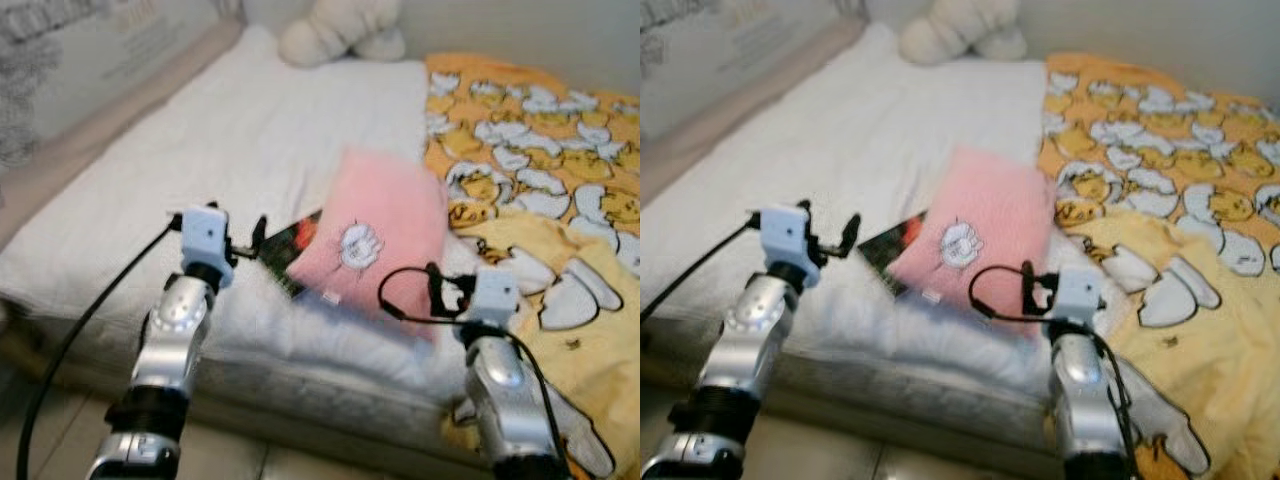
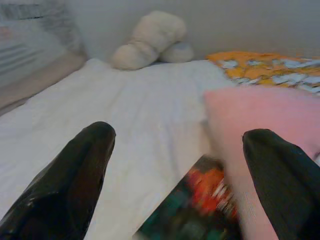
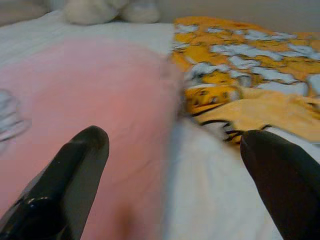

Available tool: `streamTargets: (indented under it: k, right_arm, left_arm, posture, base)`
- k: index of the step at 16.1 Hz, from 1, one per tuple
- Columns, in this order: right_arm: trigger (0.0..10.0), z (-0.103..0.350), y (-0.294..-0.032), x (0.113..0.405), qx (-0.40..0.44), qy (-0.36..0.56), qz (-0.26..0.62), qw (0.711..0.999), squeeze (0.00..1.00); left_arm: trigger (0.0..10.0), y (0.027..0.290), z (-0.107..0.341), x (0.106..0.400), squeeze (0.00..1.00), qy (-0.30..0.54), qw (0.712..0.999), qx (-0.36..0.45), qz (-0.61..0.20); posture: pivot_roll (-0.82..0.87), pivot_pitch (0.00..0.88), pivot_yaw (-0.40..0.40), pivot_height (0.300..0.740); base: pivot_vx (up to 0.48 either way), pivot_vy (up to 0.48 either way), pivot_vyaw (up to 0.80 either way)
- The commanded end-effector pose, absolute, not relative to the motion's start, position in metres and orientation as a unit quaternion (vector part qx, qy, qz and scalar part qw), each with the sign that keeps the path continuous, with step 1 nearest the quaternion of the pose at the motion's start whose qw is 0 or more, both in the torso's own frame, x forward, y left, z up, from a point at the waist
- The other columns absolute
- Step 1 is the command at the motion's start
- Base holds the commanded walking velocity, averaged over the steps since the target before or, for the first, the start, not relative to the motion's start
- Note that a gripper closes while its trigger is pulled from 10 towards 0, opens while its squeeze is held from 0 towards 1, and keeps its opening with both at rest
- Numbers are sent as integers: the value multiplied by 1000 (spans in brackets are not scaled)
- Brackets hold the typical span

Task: Clean up the room

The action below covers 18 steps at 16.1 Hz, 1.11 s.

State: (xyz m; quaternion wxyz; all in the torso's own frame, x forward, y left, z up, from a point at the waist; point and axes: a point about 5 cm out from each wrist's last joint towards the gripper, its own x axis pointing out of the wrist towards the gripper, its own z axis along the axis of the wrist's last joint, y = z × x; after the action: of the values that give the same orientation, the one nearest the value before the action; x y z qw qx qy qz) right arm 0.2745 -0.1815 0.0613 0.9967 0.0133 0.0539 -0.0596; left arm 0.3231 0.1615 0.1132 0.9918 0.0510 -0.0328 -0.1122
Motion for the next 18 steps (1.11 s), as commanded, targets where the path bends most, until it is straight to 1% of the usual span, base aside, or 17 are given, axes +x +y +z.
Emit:
streamTargets:
  k: [1,2,3,4,6,7,8,10,12,15,16,18]
  right_arm:
    - [10000,74,-203,283,30,40,-106,993,0]
    - [10000,83,-212,289,57,35,-137,988,0]
    - [10000,86,-222,293,78,39,-160,983,0]
    - [10000,81,-233,294,102,64,-183,976,0]
    - [10000,59,-242,292,143,135,-192,962,0]
    - [10000,46,-243,290,169,171,-187,953,0]
    - [10000,37,-246,288,208,195,-196,938,0]
    - [10000,33,-247,289,253,199,-196,926,0]
    - [10000,33,-246,291,272,191,-188,924,0]
    - [10000,34,-246,293,271,185,-179,928,0]
    - [10000,33,-243,297,287,184,-177,923,0]
    - [10000,34,-236,302,309,176,-172,919,0]
  left_arm:
    - [10000,144,130,333,0,-52,986,50,-149]
    - [10000,140,141,340,0,-50,985,45,-158]
    - [10000,134,145,347,0,-19,982,33,-184]
    - [10000,129,141,354,0,34,977,11,-211]
    - [10000,126,117,362,0,156,959,-32,-233]
    - [10000,124,106,363,0,194,951,-49,-235]
    - [10000,116,100,362,0,222,937,-83,-258]
    - [10000,104,107,367,0,223,927,-119,-277]
    - [10000,96,113,373,0,217,928,-123,-277]
    - [10000,82,116,376,0,213,929,-82,-293]
    - [10000,75,108,372,0,232,925,-42,-297]
    - [10000,70,102,370,0,240,925,-27,-292]
  posture:
    - [90,0,-42,740]
    - [92,0,-46,740]
    - [92,0,-47,740]
    - [85,0,-43,740]
    - [81,0,-34,740]
    - [79,0,-28,740]
    - [77,0,-24,740]
    - [63,0,-25,740]
    - [50,0,-28,740]
    - [22,0,-18,740]
    - [6,0,-10,740]
    - [-4,0,1,740]
  base:
    - [480,0,0]
    - [0,0,0]
    - [0,0,0]
    - [0,0,0]
    - [0,0,0]
    - [0,0,0]
    - [0,0,0]
    - [0,0,0]
    - [0,0,0]
    - [0,0,0]
    - [0,0,0]
    - [0,0,0]
